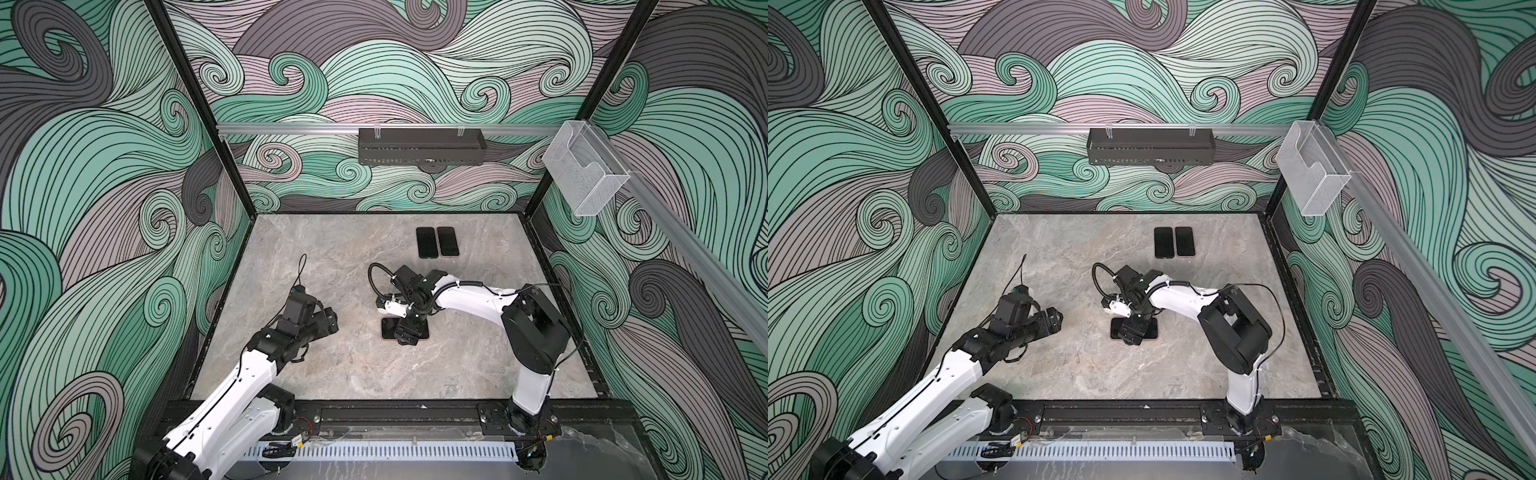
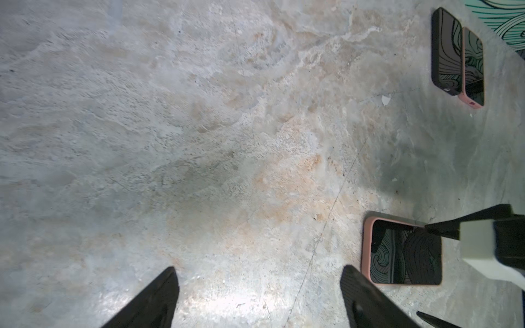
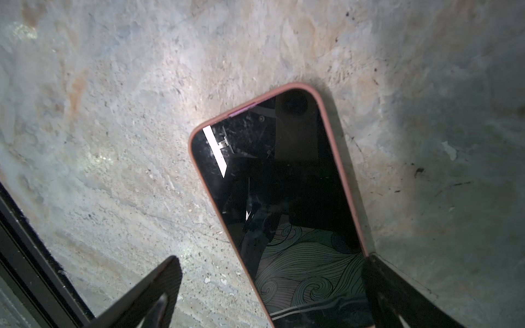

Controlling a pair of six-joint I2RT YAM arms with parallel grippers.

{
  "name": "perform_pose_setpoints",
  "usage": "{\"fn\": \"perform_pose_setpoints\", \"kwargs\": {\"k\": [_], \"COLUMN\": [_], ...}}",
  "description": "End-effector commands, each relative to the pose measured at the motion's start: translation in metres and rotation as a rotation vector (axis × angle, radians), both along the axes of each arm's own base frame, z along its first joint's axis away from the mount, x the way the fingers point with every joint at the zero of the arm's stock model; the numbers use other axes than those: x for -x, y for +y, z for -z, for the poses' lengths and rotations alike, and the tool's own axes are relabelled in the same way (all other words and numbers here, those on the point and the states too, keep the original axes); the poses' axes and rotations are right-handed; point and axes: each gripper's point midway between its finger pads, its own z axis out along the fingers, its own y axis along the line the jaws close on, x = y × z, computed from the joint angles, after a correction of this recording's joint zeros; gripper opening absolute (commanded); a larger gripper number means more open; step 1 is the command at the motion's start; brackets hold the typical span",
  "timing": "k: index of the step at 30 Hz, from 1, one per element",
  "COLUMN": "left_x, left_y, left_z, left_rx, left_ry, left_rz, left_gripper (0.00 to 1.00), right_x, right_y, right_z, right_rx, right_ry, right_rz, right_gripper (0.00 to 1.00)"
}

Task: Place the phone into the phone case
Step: 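Grasp the cased phone with the right gripper while left draws back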

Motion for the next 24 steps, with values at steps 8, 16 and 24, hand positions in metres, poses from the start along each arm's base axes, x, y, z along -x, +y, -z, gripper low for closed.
{"fn": "perform_pose_setpoints", "kwargs": {"k": [8, 16, 24], "left_x": [0.009, 0.01, 0.009], "left_y": [0.013, 0.013, 0.012], "left_z": [0.01, 0.009, 0.007], "left_rx": [-0.035, -0.028, -0.022], "left_ry": [0.031, 0.021, 0.015], "left_rz": [-0.048, -0.045, -0.042], "left_gripper": [0.91, 0.91, 0.91], "right_x": [-0.016, -0.016, -0.01], "right_y": [-0.005, -0.017, -0.02], "right_z": [0.02, 0.032, 0.035], "right_rx": [0.069, 0.123, 0.129], "right_ry": [-0.056, -0.069, -0.048], "right_rz": [-0.038, -0.039, -0.004], "right_gripper": [0.96, 0.95, 0.89]}}
